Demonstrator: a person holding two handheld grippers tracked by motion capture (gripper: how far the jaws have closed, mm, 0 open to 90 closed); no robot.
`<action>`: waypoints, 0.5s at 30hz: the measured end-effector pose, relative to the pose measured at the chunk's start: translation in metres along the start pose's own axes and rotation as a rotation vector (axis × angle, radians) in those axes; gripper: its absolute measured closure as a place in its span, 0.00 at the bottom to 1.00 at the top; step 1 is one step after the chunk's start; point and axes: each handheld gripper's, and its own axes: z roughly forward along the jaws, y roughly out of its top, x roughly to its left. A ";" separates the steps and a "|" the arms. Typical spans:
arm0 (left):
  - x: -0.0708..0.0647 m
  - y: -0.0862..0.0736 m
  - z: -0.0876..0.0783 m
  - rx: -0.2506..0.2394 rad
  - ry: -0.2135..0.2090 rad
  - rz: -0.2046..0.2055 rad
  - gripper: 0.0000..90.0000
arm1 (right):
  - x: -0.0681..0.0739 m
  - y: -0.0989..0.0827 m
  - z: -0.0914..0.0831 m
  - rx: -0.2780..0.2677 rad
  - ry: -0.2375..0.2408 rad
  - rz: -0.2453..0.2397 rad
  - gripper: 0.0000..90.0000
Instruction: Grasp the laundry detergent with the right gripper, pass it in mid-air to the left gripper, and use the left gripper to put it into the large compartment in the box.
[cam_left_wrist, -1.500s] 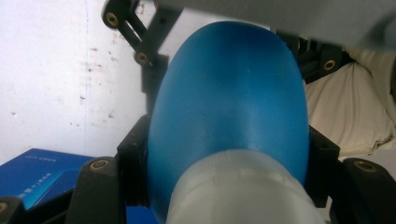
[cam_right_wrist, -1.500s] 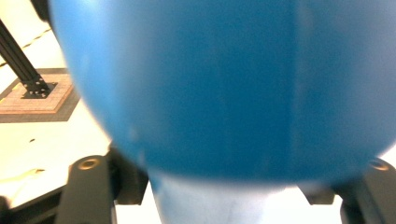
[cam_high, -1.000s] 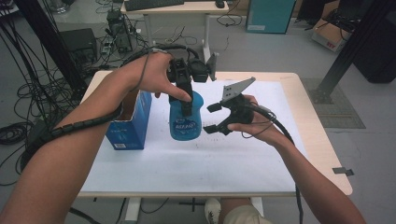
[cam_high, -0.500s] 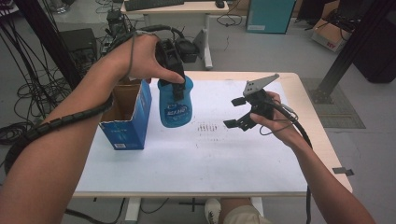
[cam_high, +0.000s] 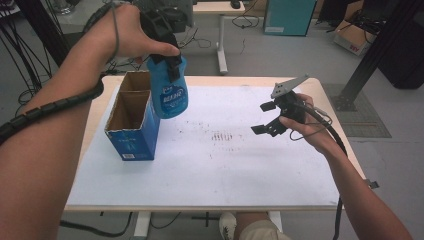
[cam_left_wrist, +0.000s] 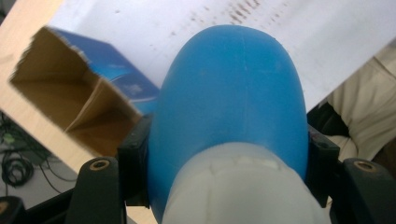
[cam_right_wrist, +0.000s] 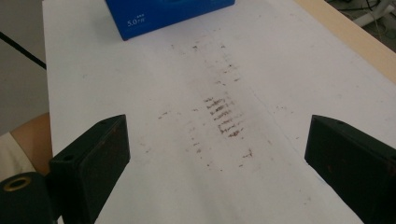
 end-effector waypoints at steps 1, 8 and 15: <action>0.003 0.000 -0.002 0.003 0.000 -0.018 0.41 | -0.001 0.000 -0.001 0.011 0.002 0.001 0.08; 0.030 -0.006 -0.024 0.061 0.054 -0.094 0.41 | -0.008 -0.001 -0.009 0.060 -0.016 0.025 0.08; 0.051 -0.014 -0.038 0.013 0.074 -0.227 0.41 | -0.011 -0.001 -0.015 0.108 -0.047 0.050 0.08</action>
